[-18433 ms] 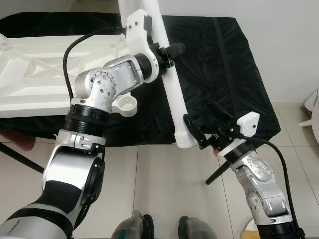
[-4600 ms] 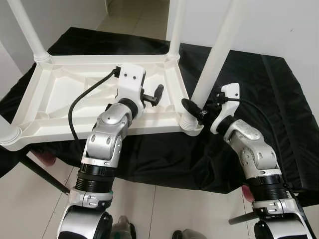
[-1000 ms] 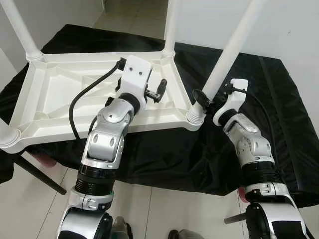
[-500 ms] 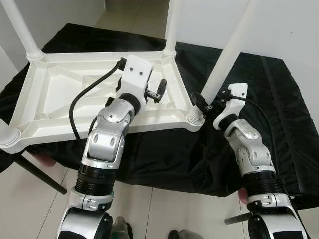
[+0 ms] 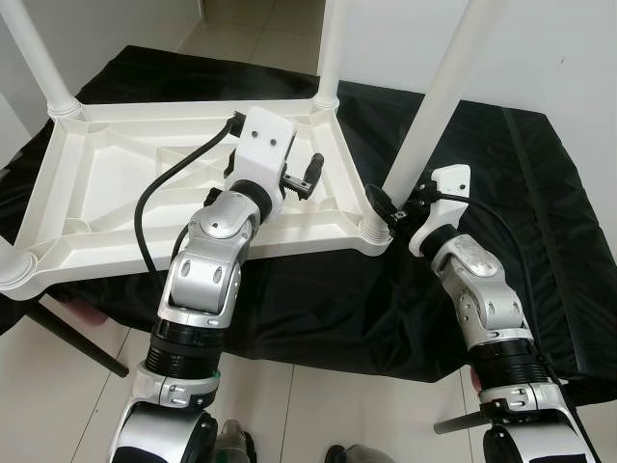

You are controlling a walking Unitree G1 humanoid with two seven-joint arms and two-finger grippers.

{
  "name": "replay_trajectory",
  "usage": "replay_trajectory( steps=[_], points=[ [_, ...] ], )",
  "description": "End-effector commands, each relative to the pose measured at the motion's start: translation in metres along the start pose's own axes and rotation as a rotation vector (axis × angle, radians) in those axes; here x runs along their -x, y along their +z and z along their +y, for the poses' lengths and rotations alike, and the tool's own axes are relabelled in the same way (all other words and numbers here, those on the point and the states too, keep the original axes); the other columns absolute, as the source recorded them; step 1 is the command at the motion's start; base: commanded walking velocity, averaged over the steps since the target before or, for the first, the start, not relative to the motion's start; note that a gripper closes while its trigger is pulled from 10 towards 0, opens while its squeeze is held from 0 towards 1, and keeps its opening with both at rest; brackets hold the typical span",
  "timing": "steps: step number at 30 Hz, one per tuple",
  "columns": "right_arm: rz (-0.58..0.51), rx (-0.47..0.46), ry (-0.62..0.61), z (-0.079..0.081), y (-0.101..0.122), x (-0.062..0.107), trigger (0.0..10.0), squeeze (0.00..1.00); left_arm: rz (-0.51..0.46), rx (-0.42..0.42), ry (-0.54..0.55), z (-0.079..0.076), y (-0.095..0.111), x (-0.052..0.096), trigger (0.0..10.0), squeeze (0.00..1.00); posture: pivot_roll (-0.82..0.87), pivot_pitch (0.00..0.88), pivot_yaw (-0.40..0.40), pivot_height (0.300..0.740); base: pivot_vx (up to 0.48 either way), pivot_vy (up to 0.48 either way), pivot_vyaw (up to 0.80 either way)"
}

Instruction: Building children table

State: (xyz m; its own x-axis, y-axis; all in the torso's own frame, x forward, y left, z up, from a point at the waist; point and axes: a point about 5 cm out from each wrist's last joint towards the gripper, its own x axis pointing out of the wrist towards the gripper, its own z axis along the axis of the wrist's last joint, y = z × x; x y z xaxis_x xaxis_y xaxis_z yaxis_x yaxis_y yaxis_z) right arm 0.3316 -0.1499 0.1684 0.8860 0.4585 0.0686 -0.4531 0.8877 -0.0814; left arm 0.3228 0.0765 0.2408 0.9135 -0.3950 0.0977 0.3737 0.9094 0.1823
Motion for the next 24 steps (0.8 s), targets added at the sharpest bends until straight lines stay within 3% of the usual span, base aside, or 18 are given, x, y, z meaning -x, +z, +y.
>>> replay_trajectory(
  steps=[1,6,13,24],
  points=[
    [0.237,-0.024,0.073,0.017,-0.053,0.016,10.0,0.00,-0.026,-0.016,0.061,0.003,0.006,0.002,10.0,0.00,0.07,0.075,-0.022,0.740,0.000,0.000,0.00],
    [0.235,-0.020,0.085,0.020,-0.054,0.017,10.0,0.00,-0.028,-0.019,0.060,0.003,0.007,0.002,10.0,0.00,0.07,0.074,-0.019,0.740,0.000,0.000,0.00],
    [0.317,-0.159,-0.072,-0.002,-0.060,0.011,10.0,0.00,-0.031,-0.023,0.055,0.002,0.008,0.001,10.0,0.00,0.07,0.073,-0.016,0.740,0.000,0.000,0.00],
    [0.346,-0.205,-0.103,-0.005,-0.065,0.010,10.0,0.00,-0.035,-0.025,0.060,0.003,0.010,0.001,10.0,0.00,0.08,0.069,-0.019,0.740,0.000,0.000,0.00]
  ],
)
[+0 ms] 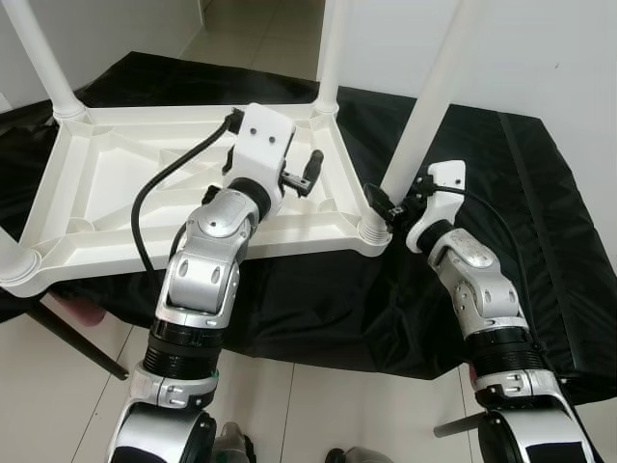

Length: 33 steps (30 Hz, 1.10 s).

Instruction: Building children table

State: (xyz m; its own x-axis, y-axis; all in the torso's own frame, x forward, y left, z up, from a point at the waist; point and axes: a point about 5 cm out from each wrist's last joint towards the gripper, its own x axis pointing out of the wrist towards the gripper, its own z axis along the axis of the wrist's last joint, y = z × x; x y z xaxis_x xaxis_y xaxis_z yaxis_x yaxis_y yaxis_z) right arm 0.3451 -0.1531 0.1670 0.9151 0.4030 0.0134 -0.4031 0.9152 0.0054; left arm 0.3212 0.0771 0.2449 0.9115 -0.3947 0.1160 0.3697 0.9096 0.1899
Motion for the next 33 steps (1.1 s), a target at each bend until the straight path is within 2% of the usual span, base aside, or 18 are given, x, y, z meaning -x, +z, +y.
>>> replay_trajectory(
  steps=[1,13,17,22,23,24,26,29,32,33],
  points=[
    [0.287,-0.109,-0.048,-0.002,-0.063,0.017,10.0,0.00,-0.018,-0.018,0.057,0.002,0.005,0.000,10.0,0.00,0.08,0.069,-0.019,0.740,0.000,0.000,0.00],
    [0.237,-0.076,-0.095,0.002,-0.057,0.014,10.0,0.00,-0.020,-0.017,0.058,0.002,0.006,-0.001,10.0,0.00,0.08,0.070,-0.022,0.740,0.000,0.000,0.00],
    [0.190,-0.048,-0.147,0.011,-0.053,0.011,10.0,0.00,-0.021,-0.017,0.059,0.002,0.006,0.000,10.0,0.00,0.08,0.070,-0.023,0.740,0.000,0.000,0.00],
    [0.177,-0.048,-0.163,0.013,-0.053,0.011,10.0,0.00,-0.021,-0.016,0.060,0.002,0.006,0.000,10.0,0.00,0.08,0.070,-0.023,0.740,0.000,0.000,0.00],
    [0.158,-0.044,-0.214,0.014,-0.051,0.010,10.0,0.00,-0.022,-0.016,0.060,0.002,0.006,0.000,10.0,0.00,0.08,0.070,-0.025,0.740,0.000,0.000,0.00],
    [0.158,-0.044,-0.214,0.014,-0.051,0.010,10.0,0.00,-0.022,-0.016,0.060,0.002,0.006,0.000,10.0,0.00,0.08,0.070,-0.025,0.740,0.000,0.000,0.00],
    [0.132,-0.073,-0.334,0.014,-0.050,0.010,10.0,0.00,-0.023,-0.015,0.061,0.002,0.006,0.000,10.0,0.00,0.08,0.068,-0.026,0.740,0.000,0.000,0.00],
    [0.120,-0.081,-0.400,0.014,-0.048,0.009,10.0,0.00,-0.024,-0.016,0.061,0.002,0.006,0.000,10.0,0.00,0.08,0.066,-0.027,0.740,0.000,0.000,0.00],
    [0.084,-0.111,-0.590,0.012,-0.042,0.005,10.0,0.00,-0.027,-0.013,0.062,0.002,0.007,-0.001,10.0,0.00,0.07,0.064,-0.026,0.740,0.000,0.000,0.00],
    [0.084,-0.111,-0.590,0.012,-0.042,0.005,10.0,0.00,-0.027,-0.013,0.062,0.002,0.007,-0.001,10.0,0.00,0.07,0.064,-0.026,0.740,0.000,0.000,0.00]
  ],
)
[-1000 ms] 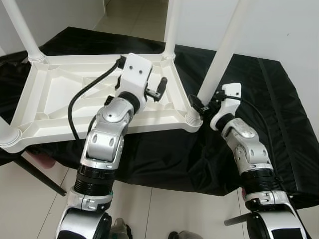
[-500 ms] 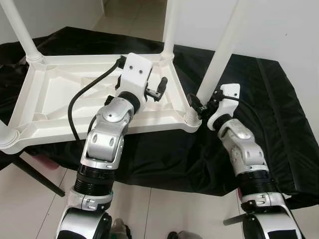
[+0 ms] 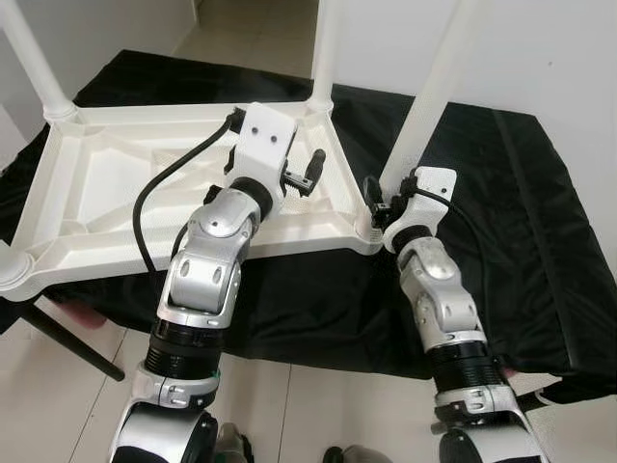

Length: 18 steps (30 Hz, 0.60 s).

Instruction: Building children table

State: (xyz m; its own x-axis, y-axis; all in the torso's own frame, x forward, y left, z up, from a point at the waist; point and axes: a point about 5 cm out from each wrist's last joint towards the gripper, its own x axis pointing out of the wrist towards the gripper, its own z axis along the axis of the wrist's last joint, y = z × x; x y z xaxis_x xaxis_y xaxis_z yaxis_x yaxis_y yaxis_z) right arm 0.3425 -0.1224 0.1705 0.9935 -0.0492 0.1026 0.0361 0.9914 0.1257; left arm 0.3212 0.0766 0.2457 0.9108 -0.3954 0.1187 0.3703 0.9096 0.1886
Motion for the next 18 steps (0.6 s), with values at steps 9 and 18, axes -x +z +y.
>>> replay_trajectory(
  steps=[9,18],
  points=[
    [0.136,0.047,-0.156,-0.011,-0.033,0.004,10.0,0.00,-0.031,-0.017,0.067,0.003,0.008,-0.001,10.0,0.00,0.08,0.056,-0.031,0.740,0.000,0.000,0.00],
    [0.133,0.066,-0.160,-0.009,-0.036,0.004,10.0,0.00,-0.033,-0.017,0.071,0.003,0.008,-0.001,10.0,0.00,0.09,0.049,-0.037,0.740,0.000,0.000,0.00]
  ],
)
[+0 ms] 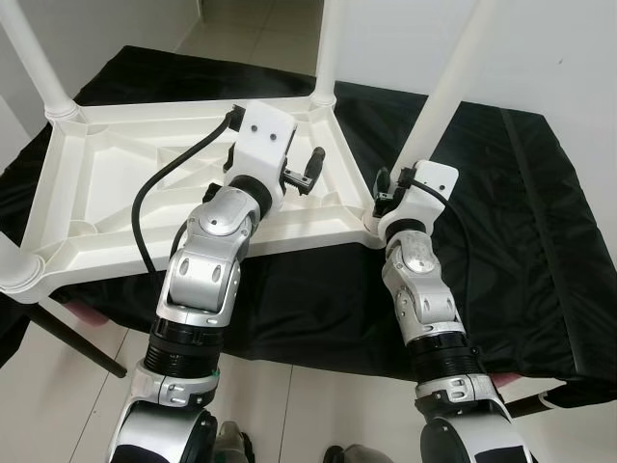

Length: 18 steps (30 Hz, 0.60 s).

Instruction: Building children table

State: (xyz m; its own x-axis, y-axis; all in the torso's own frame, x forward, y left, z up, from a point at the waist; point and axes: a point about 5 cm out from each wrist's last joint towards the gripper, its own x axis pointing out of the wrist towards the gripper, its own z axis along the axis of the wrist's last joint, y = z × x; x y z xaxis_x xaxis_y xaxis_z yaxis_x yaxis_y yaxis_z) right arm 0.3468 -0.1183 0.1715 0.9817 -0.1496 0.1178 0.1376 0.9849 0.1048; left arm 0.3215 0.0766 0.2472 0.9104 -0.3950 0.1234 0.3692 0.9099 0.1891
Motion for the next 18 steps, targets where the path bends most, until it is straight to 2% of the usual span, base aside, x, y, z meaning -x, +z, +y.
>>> replay_trajectory(
  steps=[1,4,5,7,8,10,18],
  points=[
    [0.159,0.043,-0.059,-0.0127,-0.0361,0.0082,10.0,0.00,-0.028,-0.017,0.070,0.0026,0.0068,-0.0007,10.0,0.00,0.09,0.049,-0.037,0.740,0.000,0.000,0.00],
    [0.143,0.046,-0.038,-0.0112,-0.0349,0.0077,10.0,0.00,-0.028,-0.016,0.069,0.0023,0.0067,-0.0010,10.0,0.00,0.09,0.046,-0.038,0.740,0.000,0.000,0.00],
    [0.133,0.045,-0.024,-0.0104,-0.0336,0.0072,10.0,0.16,-0.029,-0.016,0.069,0.0020,0.0068,-0.0011,10.0,0.00,0.09,0.044,-0.040,0.740,0.000,0.000,0.00],
    [0.125,0.045,-0.015,-0.0098,-0.0329,0.0068,10.0,0.16,-0.030,-0.015,0.069,0.0018,0.0068,-0.0011,10.0,0.00,0.09,0.044,-0.040,0.740,0.000,0.000,0.00],
    [0.123,0.044,-0.011,-0.0097,-0.0325,0.0064,10.0,0.25,-0.031,-0.014,0.069,0.0015,0.0068,-0.0011,10.0,0.00,0.09,0.042,-0.040,0.740,0.000,0.000,0.00],
    [0.122,0.045,-0.006,-0.0099,-0.0325,0.0051,10.0,0.22,-0.031,-0.013,0.068,0.0008,0.0068,-0.0013,10.0,0.00,0.09,0.037,-0.042,0.740,0.000,0.000,0.00],
    [0.121,0.058,-0.017,-0.0122,-0.0324,0.0025,10.0,0.18,-0.034,-0.011,0.067,-0.0002,0.0070,-0.0012,10.0,0.00,0.09,0.030,-0.046,0.740,0.000,0.000,0.00]
  ],
)
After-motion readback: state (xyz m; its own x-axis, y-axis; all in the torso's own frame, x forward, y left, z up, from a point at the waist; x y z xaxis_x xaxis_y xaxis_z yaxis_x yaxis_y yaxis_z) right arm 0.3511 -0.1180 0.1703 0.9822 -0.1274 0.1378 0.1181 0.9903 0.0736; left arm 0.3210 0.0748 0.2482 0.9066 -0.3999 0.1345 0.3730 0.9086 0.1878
